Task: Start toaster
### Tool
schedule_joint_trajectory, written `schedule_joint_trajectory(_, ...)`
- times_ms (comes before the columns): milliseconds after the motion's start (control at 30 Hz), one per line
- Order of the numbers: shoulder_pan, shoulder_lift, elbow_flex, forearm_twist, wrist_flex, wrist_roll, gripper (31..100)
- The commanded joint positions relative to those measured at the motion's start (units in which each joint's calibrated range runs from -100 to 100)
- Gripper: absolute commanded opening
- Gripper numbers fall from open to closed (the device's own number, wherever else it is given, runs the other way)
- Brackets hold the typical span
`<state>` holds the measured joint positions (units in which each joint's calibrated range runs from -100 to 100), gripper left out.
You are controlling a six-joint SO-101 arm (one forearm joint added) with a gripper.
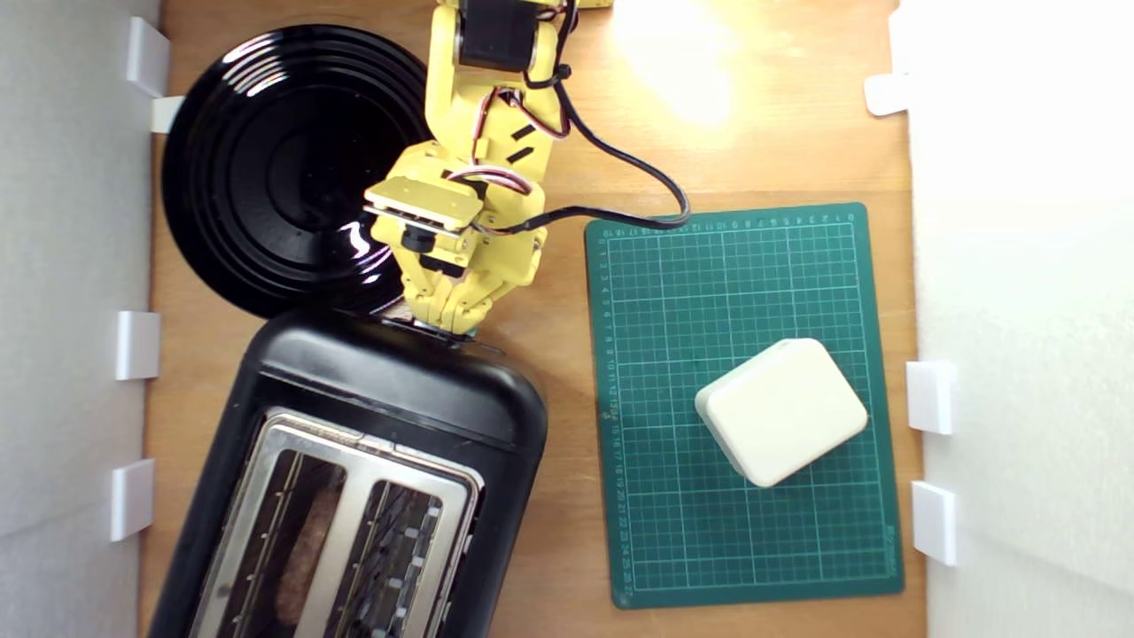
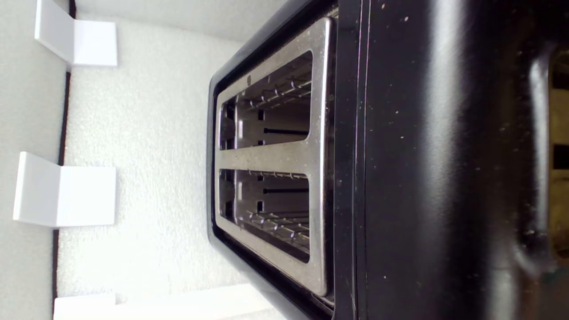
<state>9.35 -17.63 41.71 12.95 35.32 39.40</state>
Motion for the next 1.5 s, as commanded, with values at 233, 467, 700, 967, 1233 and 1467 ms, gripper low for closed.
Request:
schedule_joint_trajectory(233,0.88,4.39,1.77,0.09,-0.24,-0.42,31.5)
schedule_joint_trajectory(467,0.88,7.81,4.68,0.09,-0.33,-1.47,31.5)
schedule_joint_trajectory(700,1.52,8.22,12.86,0.37,-10.35,-1.05,31.4)
schedule_joint_trajectory(967,1.68,11.8,14.68,3.18,-10.95,-1.32,31.4)
schedule_joint_trajectory(1233,1.68,15.13,14.68,3.18,-10.95,-1.47,31.4)
schedule_joint_trajectory(1467,1.76,15.97,14.77,3.09,-10.95,-1.47,31.4)
